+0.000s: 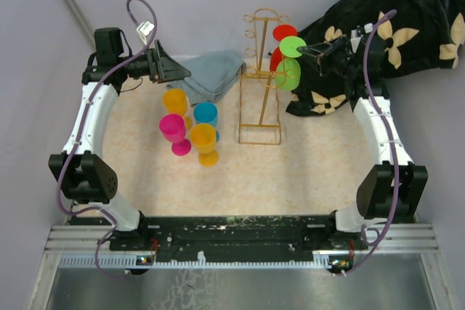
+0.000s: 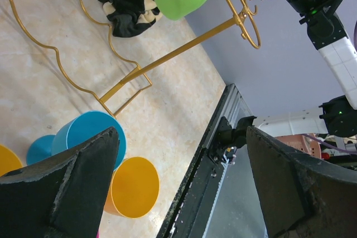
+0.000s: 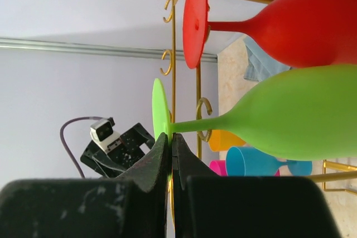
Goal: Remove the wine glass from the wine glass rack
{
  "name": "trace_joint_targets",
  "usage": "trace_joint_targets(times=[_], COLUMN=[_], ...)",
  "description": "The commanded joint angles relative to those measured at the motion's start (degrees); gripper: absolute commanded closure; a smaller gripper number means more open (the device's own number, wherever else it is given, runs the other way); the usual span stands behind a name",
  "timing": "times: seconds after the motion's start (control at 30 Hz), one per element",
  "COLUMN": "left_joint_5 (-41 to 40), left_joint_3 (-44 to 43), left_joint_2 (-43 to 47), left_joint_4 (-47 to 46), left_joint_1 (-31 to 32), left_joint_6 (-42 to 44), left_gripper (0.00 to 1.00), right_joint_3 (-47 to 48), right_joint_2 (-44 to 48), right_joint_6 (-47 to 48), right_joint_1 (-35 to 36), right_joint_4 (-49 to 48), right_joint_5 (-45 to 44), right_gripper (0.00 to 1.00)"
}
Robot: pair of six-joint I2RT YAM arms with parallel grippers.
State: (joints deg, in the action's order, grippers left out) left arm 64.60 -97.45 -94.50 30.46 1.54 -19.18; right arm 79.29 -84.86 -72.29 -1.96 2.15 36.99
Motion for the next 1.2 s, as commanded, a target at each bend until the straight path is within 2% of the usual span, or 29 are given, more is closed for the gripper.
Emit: trace_joint_targets(times=[0.0, 0.57, 1.0, 1.17], left_joint_5=[1.1, 1.0, 0.2, -2.4], left_joint_3=[0.3, -0.1, -1.4, -3.8], left_joint_2=[2.0, 1.3, 1.0, 0.9], left_joint_4=[-0.2, -0.2, 0.4, 0.2], left_joint_1=[0.3, 0.4, 0.2, -1.0], left_joint_6=[1.0, 1.3, 1.7, 1.4], left_gripper=[0.00, 0.00, 0.00, 0.00], right_joint_3=[3.8, 2.0, 2.6, 8.3], right_joint_2=[0.8, 3.1, 9.3, 10.0], right_joint_6=[-0.7, 1.6, 4.3, 3.0], right_joint_1=[-0.3, -1.7, -6.6, -9.2], right_joint_4=[-2.7, 1.5, 7.5, 1.3], right_joint_5=[-1.4, -5.8, -11.4, -10.8], right_gripper=[1.00, 1.00, 1.00, 1.00])
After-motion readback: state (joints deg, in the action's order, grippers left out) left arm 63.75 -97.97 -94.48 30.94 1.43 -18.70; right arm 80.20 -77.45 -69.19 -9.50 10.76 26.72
